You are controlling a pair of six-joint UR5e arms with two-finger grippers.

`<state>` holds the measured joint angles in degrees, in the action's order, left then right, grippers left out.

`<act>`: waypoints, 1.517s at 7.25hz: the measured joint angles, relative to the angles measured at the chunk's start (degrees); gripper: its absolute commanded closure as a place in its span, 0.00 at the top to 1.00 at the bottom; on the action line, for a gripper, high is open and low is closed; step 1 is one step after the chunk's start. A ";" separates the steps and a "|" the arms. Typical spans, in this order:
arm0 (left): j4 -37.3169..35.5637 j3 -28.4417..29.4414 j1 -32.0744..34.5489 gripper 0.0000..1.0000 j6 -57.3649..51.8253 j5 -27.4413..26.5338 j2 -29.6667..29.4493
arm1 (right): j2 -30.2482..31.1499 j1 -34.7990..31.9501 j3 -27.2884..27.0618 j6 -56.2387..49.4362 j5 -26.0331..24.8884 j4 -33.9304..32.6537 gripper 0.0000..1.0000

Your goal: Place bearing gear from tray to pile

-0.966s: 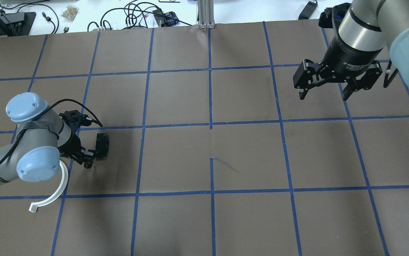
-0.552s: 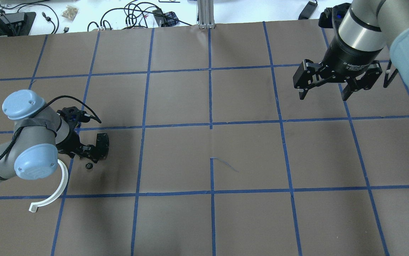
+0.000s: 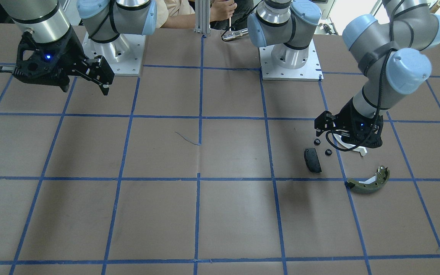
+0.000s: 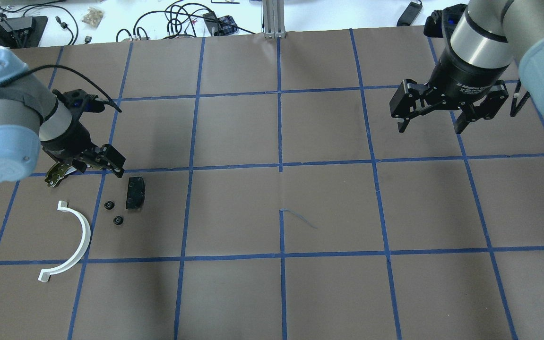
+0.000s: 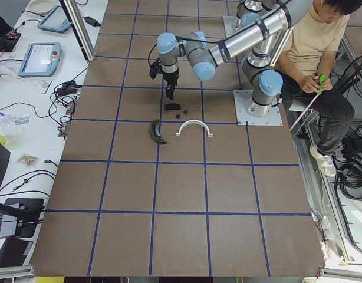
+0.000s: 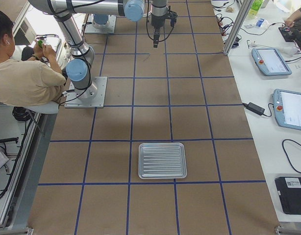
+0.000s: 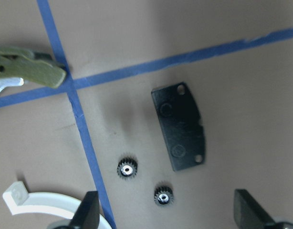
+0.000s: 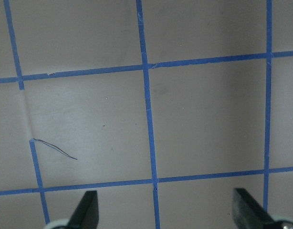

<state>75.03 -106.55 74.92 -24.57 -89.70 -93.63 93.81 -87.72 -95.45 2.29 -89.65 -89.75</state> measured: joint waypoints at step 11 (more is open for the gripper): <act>18.84 20.27 18.58 1.00 33.80 -0.32 3.31 | 0.05 0.00 0.00 -0.08 -0.31 -0.07 1.00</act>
<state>93.87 -86.28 93.50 9.23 -90.02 -90.31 93.87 -87.72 -95.45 2.21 -89.96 -89.82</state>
